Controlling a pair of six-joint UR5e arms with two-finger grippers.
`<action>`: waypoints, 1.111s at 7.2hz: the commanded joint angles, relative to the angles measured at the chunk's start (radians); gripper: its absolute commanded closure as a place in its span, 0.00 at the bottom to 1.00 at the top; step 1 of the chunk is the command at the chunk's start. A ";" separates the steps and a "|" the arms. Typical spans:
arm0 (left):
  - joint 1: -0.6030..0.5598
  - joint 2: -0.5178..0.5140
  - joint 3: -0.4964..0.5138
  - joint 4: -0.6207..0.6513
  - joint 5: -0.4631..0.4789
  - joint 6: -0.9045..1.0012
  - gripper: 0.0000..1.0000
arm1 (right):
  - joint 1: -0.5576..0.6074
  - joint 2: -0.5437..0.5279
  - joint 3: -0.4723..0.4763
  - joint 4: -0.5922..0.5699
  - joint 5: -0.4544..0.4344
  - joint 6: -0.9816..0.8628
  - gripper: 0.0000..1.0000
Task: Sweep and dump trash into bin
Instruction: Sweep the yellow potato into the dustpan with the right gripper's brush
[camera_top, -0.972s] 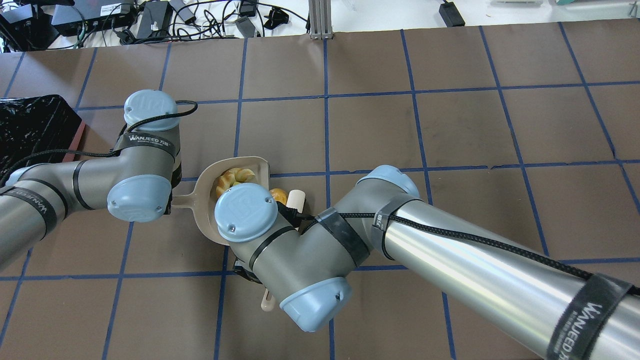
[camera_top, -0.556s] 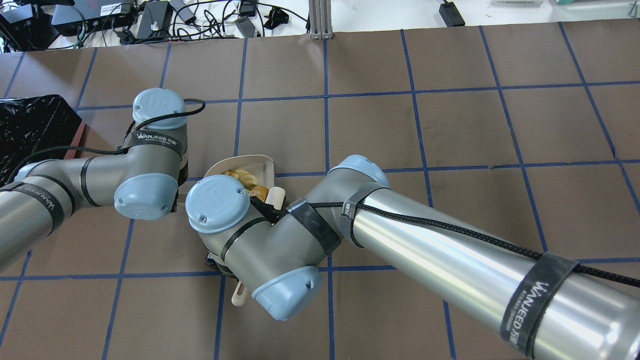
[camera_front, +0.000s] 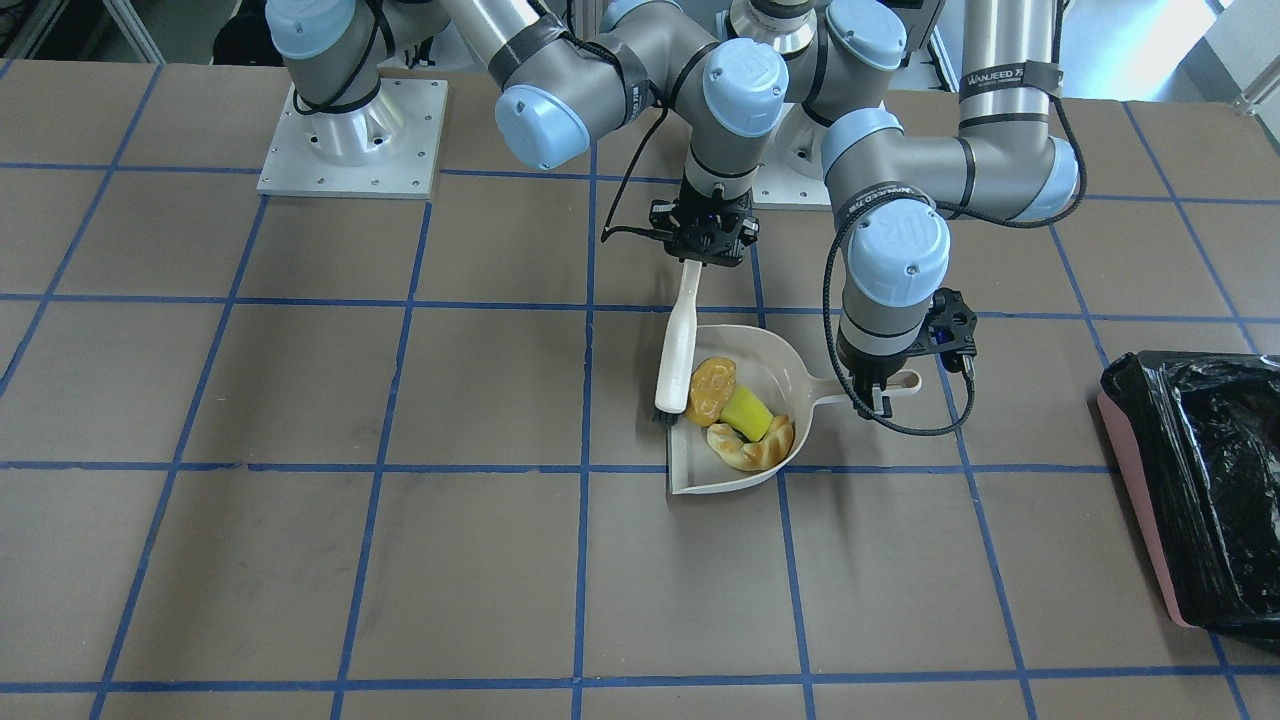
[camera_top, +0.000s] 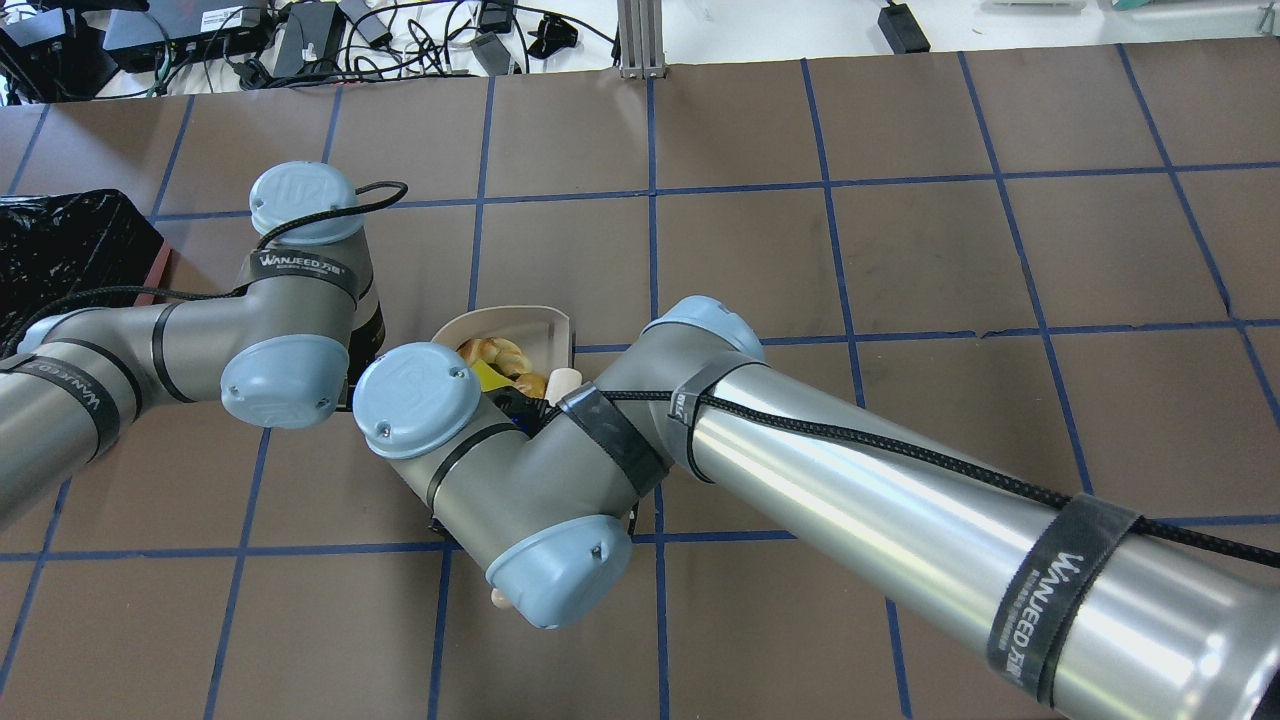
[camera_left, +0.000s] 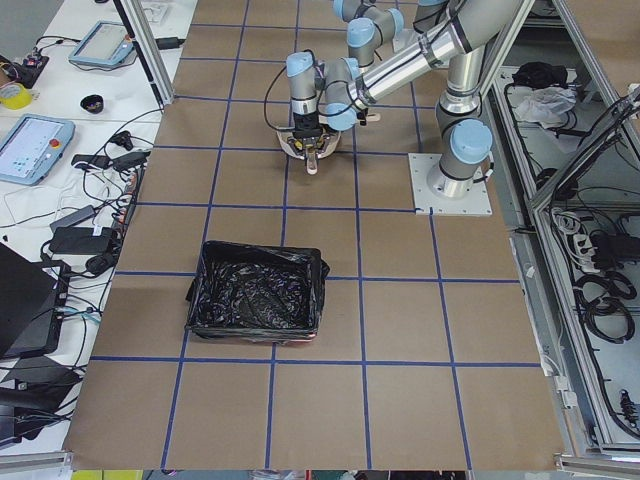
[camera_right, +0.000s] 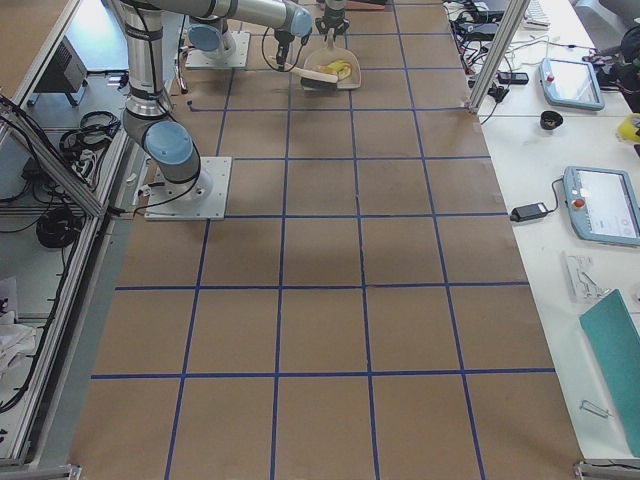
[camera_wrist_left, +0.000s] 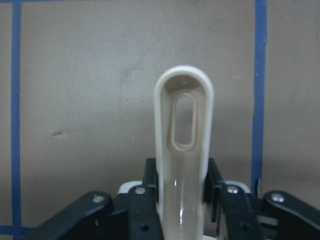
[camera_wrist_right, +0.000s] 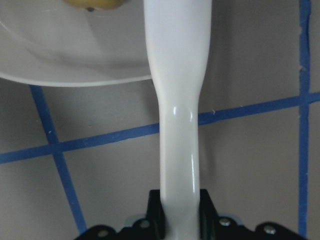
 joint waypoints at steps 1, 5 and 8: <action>0.049 0.001 0.022 -0.005 -0.161 0.125 1.00 | 0.000 -0.056 -0.003 0.112 -0.053 -0.014 1.00; 0.112 -0.019 0.025 -0.019 -0.189 0.240 1.00 | 0.000 -0.116 0.000 0.264 -0.171 -0.089 1.00; 0.250 -0.027 0.220 -0.219 -0.179 0.362 1.00 | -0.038 -0.143 0.009 0.270 -0.199 -0.178 1.00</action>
